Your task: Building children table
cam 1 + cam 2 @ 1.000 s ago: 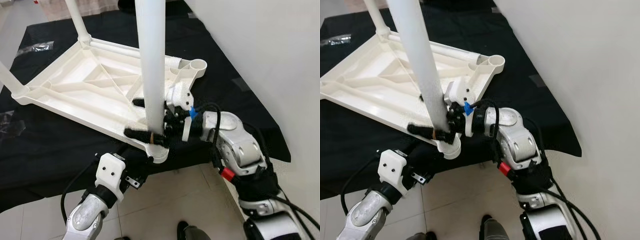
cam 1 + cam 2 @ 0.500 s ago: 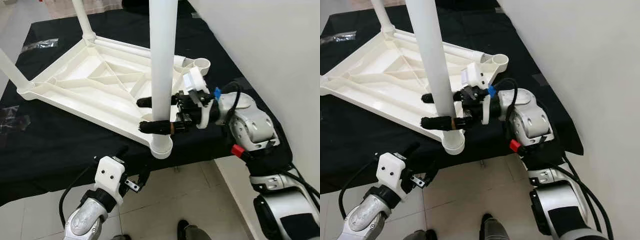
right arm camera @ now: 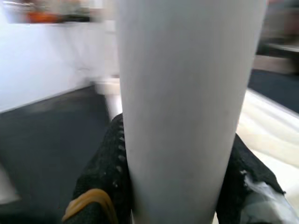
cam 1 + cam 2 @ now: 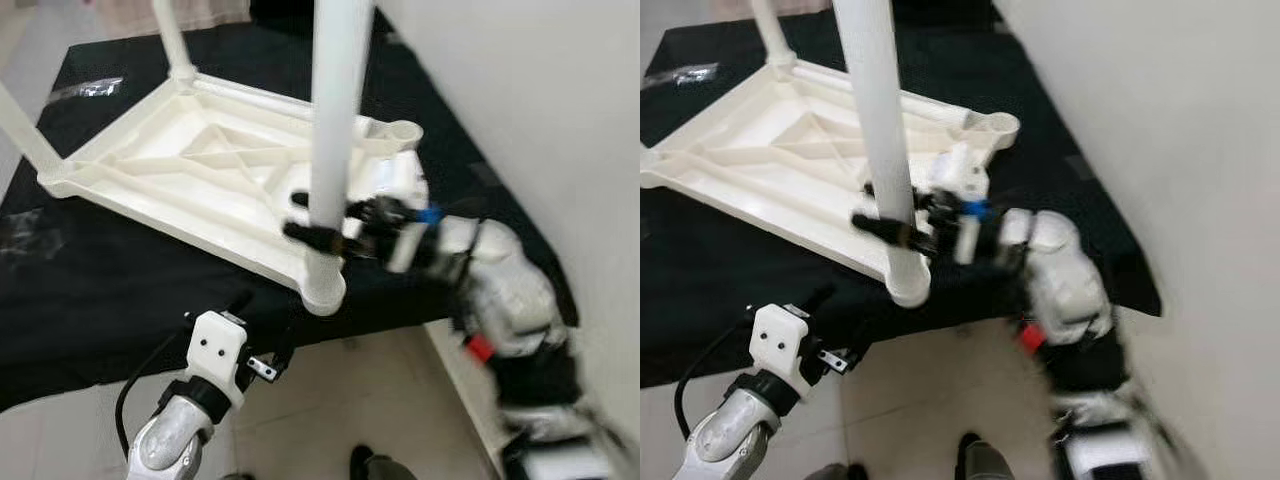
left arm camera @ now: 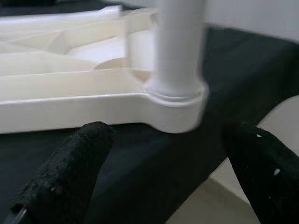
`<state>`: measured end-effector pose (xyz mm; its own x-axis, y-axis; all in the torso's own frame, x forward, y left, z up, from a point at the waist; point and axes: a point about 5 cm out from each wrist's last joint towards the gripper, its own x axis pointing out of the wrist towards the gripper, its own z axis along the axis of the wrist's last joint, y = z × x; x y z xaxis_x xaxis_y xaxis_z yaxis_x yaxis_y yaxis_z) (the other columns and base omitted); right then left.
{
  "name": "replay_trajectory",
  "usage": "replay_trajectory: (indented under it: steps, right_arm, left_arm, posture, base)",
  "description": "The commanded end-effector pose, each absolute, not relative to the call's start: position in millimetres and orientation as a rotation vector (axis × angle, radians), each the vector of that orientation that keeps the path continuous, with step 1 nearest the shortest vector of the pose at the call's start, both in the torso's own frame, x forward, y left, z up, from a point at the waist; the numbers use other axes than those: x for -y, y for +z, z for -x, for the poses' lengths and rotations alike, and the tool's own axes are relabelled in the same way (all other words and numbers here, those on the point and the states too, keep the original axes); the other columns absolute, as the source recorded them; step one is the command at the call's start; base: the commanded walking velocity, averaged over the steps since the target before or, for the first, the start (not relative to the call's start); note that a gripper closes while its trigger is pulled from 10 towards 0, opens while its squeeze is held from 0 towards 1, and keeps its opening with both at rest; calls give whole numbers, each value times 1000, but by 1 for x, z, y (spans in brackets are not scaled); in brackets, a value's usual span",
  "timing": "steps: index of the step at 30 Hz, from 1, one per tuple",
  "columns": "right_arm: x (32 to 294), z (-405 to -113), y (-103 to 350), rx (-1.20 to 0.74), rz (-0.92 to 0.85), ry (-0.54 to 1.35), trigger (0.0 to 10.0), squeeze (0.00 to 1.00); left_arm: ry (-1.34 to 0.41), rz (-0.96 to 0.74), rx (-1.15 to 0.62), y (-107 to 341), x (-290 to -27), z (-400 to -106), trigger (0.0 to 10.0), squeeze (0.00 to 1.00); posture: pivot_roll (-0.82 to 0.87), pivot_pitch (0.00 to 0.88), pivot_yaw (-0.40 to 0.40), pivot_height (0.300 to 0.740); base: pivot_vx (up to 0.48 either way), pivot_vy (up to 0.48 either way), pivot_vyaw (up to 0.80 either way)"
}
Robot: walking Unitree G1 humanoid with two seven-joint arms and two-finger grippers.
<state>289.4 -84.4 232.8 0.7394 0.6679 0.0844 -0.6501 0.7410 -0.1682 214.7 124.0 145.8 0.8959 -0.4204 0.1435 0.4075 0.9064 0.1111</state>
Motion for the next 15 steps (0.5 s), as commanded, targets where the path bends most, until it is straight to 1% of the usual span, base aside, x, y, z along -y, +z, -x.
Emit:
replay_trajectory:
  steps: [1,2,3,5,9,12,13,15]
  right_arm:
    - [83,-257,172,-192,139,615,0,0]
    - [83,-257,172,-192,139,615,0,0]
    - [76,-248,171,-195,137,645,0,0]
    - [77,-252,169,-210,158,606,0,0]
    - [74,-260,174,-192,186,590,0,0]
    - [59,-262,178,-180,190,621,0,0]
    - [56,-263,181,-173,197,619,10000,0]
    - [54,-264,185,-141,192,622,10000,0]
  left_arm:
    - [-404,-85,122,137,-132,-214,10000,0]
    - [-404,-85,122,137,-132,-214,10000,0]
    - [-404,-88,121,137,-132,-215,10000,0]
    - [-414,-91,121,137,-131,-217,10000,0]
    - [-443,-90,118,136,-128,-220,10000,0]
    - [-427,-92,126,136,-128,-223,10000,0]
    - [-416,-94,130,136,-128,-223,10000,0]
    - [-410,-95,133,136,-128,-223,10000,0]
  posture:
    - [33,273,-3,740]
    - [33,273,-3,740]
    - [11,262,11,740]
    - [12,261,17,740]
    - [15,245,11,740]
    - [22,236,-4,740]
    - [25,234,-11,740]
    - [25,234,-11,740]
  base:
    - [0,0,0]
    - [0,0,0]
    - [0,0,0]
    - [0,0,0]
    - [0,0,0]
    - [0,0,0]
    - [0,0,0]
    - [0,0,0]
